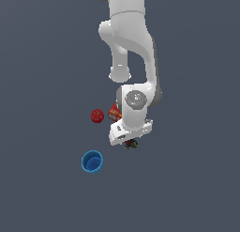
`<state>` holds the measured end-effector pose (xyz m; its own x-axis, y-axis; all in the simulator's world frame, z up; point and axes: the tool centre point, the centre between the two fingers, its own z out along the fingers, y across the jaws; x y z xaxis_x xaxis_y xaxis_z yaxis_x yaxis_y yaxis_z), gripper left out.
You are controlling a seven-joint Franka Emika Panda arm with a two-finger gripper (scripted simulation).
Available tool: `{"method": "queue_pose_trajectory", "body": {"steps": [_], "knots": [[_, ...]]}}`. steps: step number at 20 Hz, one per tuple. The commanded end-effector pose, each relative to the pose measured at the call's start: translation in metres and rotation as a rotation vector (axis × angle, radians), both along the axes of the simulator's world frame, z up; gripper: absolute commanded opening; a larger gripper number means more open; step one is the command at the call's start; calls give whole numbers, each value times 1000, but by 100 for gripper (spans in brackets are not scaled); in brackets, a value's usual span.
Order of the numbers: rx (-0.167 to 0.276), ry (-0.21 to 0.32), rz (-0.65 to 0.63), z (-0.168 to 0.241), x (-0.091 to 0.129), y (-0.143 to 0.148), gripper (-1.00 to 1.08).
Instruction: Pick up a designated object from a clutter of objects.
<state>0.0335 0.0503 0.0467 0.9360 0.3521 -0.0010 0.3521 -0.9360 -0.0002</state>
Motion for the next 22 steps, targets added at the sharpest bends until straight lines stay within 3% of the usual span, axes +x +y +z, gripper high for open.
{"method": "queue_pose_trajectory", "body": {"steps": [1, 6, 7, 22], "knots": [[0, 0, 0, -10, 0, 0, 100], [0, -1, 1, -17, 1, 0, 100], [0, -1, 1, -17, 1, 0, -100], [0, -9, -1, -5, 5, -1, -100]]}}
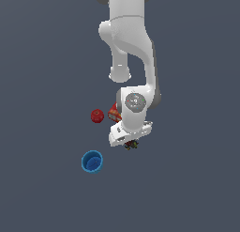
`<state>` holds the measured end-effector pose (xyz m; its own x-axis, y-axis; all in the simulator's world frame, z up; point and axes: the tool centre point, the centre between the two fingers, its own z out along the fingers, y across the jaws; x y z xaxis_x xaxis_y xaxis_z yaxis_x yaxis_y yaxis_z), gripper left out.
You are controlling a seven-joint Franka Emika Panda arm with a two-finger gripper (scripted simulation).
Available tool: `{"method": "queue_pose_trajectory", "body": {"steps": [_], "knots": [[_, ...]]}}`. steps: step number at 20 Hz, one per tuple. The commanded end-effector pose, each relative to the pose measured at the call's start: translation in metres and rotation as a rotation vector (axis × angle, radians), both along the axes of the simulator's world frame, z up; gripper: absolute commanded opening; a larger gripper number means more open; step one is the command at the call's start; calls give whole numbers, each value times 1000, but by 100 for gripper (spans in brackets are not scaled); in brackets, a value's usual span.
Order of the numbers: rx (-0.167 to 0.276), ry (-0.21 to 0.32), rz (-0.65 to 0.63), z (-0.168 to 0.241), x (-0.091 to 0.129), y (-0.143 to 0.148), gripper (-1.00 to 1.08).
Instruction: Pick up a designated object from a clutter of objects.
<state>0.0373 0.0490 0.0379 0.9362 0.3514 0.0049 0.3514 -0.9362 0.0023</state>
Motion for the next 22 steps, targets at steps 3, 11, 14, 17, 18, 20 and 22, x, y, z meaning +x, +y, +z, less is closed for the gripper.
{"method": "queue_pose_trajectory", "body": {"steps": [3, 11, 14, 17, 18, 20, 22], "knots": [[0, -2, 0, 15, 4, -1, -100], [0, -1, 1, 70, 19, -4, -100], [1, 0, 1, 98, 26, -6, -100], [1, 0, 1, 129, 35, -8, -100], [1, 1, 1, 139, 38, -9, -100], [1, 1, 1, 160, 43, -10, -100], [1, 2, 1, 180, 49, -11, -100]]}}
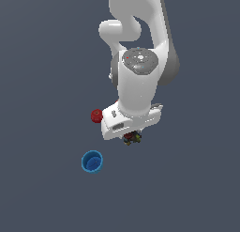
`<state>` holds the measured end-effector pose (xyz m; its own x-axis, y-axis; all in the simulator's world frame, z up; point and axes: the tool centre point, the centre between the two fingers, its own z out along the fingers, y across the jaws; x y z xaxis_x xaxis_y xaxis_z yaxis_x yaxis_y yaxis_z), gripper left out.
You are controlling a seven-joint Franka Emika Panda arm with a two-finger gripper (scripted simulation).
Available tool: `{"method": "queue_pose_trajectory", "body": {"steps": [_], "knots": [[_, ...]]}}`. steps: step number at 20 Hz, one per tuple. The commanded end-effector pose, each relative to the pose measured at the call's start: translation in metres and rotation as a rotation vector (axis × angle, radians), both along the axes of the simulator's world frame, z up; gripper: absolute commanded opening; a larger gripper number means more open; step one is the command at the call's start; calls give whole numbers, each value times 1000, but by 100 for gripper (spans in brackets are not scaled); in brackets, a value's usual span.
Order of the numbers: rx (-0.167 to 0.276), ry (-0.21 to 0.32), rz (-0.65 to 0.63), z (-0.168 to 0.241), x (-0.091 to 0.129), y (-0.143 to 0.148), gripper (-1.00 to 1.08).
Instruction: Pick up a designated object from a clutter of objects.
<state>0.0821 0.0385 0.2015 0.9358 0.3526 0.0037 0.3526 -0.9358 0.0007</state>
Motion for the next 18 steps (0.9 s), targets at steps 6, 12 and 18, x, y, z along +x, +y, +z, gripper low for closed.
{"method": "queue_pose_trajectory", "body": {"steps": [6, 12, 18], "knots": [[0, 1, 0, 75, 22, -5, -100], [0, 2, 0, 125, 38, -8, -100], [0, 3, 0, 160, 50, -10, -100]]}}
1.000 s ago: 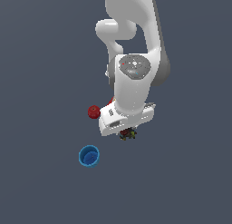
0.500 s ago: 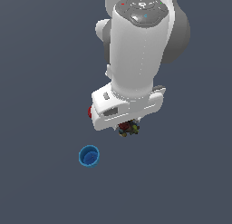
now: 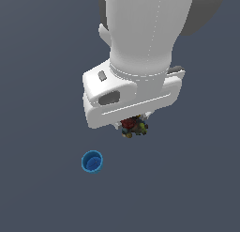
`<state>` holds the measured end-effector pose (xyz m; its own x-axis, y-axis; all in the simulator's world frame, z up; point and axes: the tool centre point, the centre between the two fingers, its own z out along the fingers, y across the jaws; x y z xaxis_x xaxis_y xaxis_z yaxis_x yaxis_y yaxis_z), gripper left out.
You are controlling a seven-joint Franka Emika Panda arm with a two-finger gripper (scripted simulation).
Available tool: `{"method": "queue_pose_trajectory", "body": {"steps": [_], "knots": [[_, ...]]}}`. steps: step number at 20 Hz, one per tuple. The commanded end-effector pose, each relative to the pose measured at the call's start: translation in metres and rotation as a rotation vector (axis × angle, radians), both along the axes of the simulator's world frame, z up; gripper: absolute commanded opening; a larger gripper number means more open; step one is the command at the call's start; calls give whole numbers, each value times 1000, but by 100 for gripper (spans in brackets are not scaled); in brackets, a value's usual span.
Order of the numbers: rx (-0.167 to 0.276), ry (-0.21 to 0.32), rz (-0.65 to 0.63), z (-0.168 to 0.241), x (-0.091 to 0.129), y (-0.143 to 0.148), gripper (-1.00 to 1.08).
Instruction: Pick up a designated object from a clutter of objects.
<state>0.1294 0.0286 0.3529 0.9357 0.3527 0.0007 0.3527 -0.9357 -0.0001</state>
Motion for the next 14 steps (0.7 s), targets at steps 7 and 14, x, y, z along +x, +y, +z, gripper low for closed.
{"method": "queue_pose_trajectory", "body": {"steps": [7, 14], "knots": [[0, 0, 0, 29, 11, -2, -100], [0, 1, 0, 35, 13, -2, -100]]}}
